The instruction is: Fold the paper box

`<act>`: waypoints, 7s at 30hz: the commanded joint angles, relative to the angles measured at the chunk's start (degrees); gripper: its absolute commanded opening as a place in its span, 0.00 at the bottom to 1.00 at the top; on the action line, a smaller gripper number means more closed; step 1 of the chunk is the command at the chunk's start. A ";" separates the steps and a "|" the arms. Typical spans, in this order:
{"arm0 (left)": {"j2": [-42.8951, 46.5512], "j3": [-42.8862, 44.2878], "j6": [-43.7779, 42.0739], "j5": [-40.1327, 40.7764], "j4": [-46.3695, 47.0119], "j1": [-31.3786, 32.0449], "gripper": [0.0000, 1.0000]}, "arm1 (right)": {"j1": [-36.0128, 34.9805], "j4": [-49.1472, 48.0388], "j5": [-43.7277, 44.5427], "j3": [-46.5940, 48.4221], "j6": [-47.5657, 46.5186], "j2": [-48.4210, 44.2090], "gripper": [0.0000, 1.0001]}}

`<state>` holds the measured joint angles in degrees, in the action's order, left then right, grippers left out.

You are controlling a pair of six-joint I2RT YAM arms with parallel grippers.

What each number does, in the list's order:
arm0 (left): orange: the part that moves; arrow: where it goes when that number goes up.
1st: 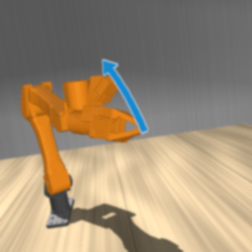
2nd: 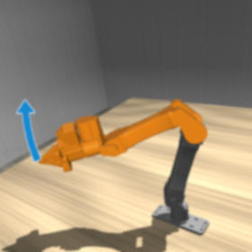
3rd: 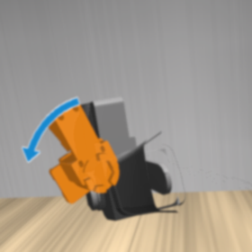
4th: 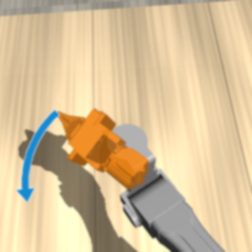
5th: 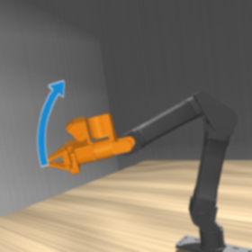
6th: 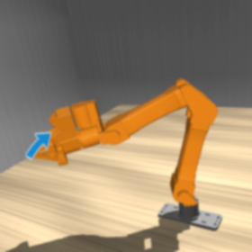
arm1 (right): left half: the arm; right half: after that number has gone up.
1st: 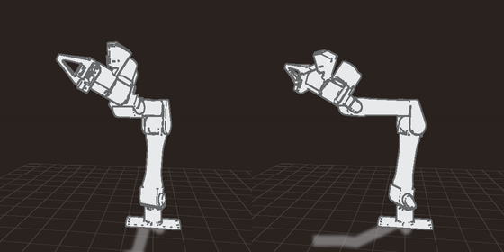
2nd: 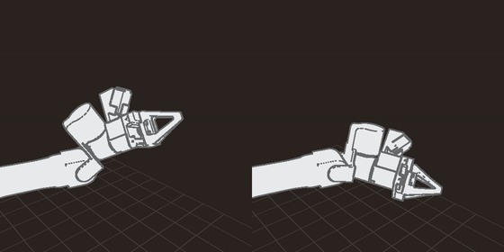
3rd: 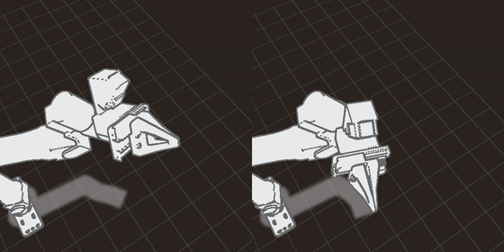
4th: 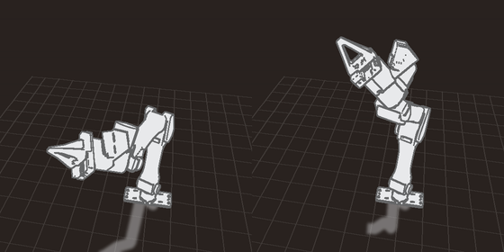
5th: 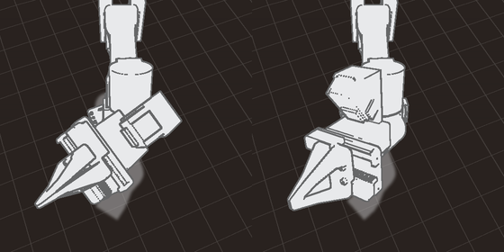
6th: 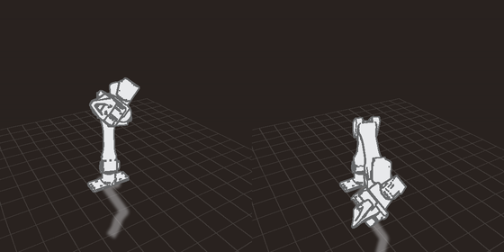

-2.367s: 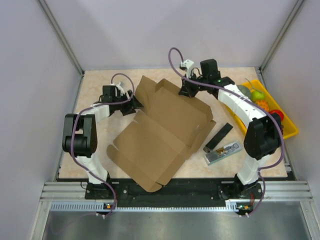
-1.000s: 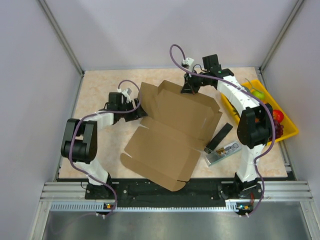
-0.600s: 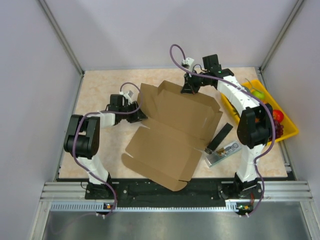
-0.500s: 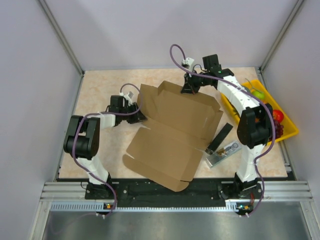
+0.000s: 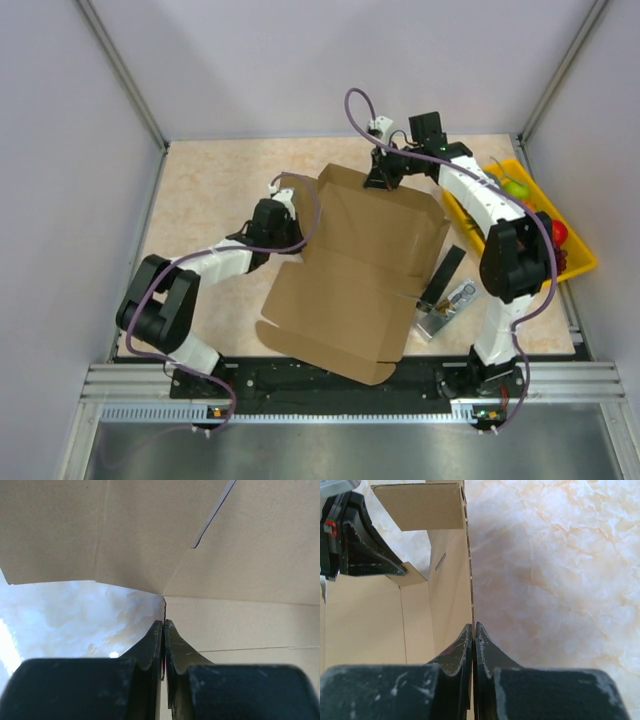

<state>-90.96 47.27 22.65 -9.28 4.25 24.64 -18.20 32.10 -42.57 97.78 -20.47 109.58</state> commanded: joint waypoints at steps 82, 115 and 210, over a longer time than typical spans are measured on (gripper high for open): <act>3.86 3.19 -16.42 -13.59 31.78 -6.98 0.23 | -29.44 -48.97 53.29 -33.62 -22.51 -19.23 0.00; 3.34 -1.84 10.49 -11.16 21.33 -21.30 0.42 | -30.85 -50.64 65.86 -32.30 -32.71 -14.74 0.00; 28.03 -8.07 9.51 2.14 7.72 -24.20 0.38 | -41.83 -71.39 73.59 -48.56 -45.80 -10.18 0.00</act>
<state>-63.79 39.18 32.84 -14.59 13.08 2.85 -60.20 -41.30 30.15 50.98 -67.09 97.49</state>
